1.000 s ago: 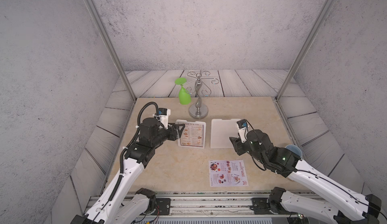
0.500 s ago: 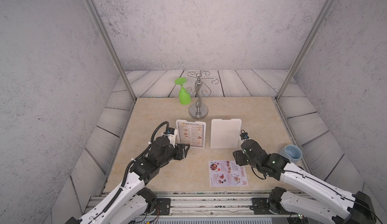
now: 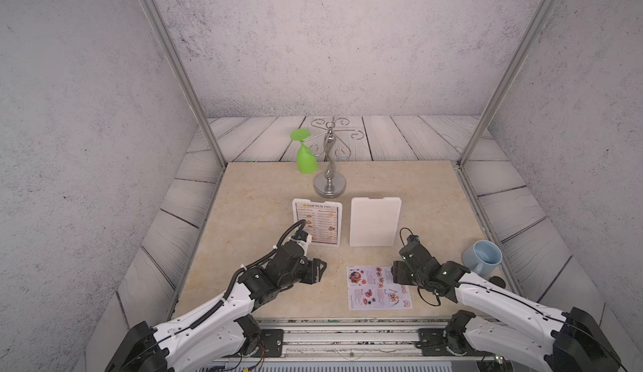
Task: Insert the menus into the narrow rack
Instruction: Pick up the menu from the center of the board.
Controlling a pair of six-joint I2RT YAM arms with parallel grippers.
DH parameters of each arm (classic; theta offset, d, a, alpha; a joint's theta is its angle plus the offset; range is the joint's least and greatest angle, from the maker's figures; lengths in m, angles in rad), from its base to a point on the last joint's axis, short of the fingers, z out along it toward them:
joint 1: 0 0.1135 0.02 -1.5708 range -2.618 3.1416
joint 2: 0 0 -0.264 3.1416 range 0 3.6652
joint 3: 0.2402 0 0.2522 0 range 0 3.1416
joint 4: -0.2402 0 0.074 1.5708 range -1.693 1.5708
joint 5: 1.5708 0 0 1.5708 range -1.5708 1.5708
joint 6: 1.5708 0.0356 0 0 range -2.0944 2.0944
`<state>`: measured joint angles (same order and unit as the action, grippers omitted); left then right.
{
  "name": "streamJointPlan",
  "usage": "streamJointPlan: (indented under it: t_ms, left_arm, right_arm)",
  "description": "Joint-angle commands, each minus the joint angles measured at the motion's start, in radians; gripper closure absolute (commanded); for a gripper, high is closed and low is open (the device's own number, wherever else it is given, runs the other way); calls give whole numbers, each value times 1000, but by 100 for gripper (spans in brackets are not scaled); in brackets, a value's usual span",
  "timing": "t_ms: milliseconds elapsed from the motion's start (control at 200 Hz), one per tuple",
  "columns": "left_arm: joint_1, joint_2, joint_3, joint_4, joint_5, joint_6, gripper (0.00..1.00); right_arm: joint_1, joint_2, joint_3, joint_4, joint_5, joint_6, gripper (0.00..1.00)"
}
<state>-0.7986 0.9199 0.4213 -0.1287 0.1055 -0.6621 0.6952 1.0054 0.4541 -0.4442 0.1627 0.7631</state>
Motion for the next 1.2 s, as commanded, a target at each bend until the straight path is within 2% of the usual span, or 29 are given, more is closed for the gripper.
streamJointPlan:
  t_ms: [0, 656, 896, 1196]
  left_arm:
    - [-26, 22, -28, 94, 9, -42, 37]
    - [-87, 102, -5, 123, -12, -43, 38]
    - [-113, 134, 19, 126, 5, -34, 38]
    - [-143, 231, 23, 192, 61, -31, 41]
  right_arm:
    - [-16, 8, -28, 40, -54, 36, 29]
    - [-26, -75, -159, 74, -247, 109, 30]
    - [-26, -109, -170, 96, -275, 128, 31]
    - [-26, -79, -154, 160, -337, 133, 32]
